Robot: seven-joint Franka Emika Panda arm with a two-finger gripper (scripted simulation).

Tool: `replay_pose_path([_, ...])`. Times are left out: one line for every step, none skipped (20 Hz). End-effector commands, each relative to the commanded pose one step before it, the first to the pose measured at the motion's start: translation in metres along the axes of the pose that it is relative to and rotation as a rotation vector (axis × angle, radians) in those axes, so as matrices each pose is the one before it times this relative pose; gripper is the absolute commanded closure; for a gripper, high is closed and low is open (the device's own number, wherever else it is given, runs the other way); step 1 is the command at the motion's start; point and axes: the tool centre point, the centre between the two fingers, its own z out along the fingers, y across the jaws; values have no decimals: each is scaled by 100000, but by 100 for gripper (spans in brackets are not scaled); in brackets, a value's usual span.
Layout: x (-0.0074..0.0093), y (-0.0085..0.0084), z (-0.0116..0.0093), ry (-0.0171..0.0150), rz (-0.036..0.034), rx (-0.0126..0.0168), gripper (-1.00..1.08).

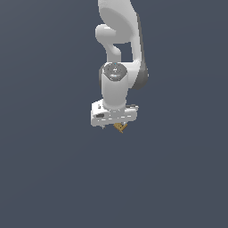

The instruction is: Pick up the object and move it to a goal position.

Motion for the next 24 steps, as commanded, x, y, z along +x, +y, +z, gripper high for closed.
replay_pose_path([-523,-490,818,-82,-6005,-20,-92])
replay_pose_path([-230,-242,364,-20,-2770,1,-92])
replay_pose_path([-240,-267,382,-17,-2945,10,-92])
replay_pose_path([-250,-293,399,-13,-3120,20,-92])
replay_pose_path([-257,-320,413,-7,-3276,31,-92])
replay_pose_path([-253,-336,410,0,-3307,42,-92])
replay_pose_path([-246,-349,404,8,-3314,52,-92])
replay_pose_path([-239,-361,398,16,-3320,62,-92])
replay_pose_path([-231,-374,392,25,-3327,72,-92])
replay_pose_path([-221,-385,385,34,-3319,81,-92])
replay_pose_path([-203,-380,363,42,-3185,86,-92])
replay_pose_path([-184,-370,338,49,-3017,88,-92])
replay_pose_path([-166,-357,314,55,-2849,89,-92])
replay_pose_path([-149,-343,291,59,-2679,89,-92])
replay_pose_path([-132,-328,269,62,-2509,88,-92])
replay_pose_path([-117,-311,247,64,-2339,85,-92])
replay_pose_path([-103,-292,226,65,-2167,82,-92])
replay_pose_path([-90,-272,206,64,-1995,78,-92])
replay_pose_path([-78,-252,186,63,-1823,73,-92])
replay_pose_path([-67,-230,167,60,-1650,67,-92])
replay_pose_path([-57,-208,148,57,-1479,61,-92])
replay_pose_path([-49,-184,129,52,-1303,55,-92])
replay_pose_path([-40,-162,111,47,-1133,48,-92])
replay_pose_path([-34,-137,94,41,-955,41,-92])
